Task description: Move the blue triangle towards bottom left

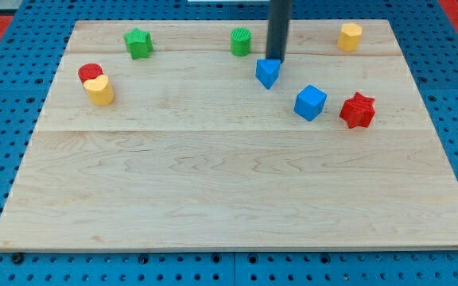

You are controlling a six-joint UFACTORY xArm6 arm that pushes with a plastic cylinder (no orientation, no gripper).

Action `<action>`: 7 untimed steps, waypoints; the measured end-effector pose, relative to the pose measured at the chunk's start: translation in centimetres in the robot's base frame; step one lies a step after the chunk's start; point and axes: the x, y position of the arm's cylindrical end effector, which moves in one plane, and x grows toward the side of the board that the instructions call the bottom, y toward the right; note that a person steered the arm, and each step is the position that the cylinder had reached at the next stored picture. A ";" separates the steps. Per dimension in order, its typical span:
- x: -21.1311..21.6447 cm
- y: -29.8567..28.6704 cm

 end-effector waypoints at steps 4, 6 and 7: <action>4.0 -3.6; 14.2 -15.7; 17.9 -20.4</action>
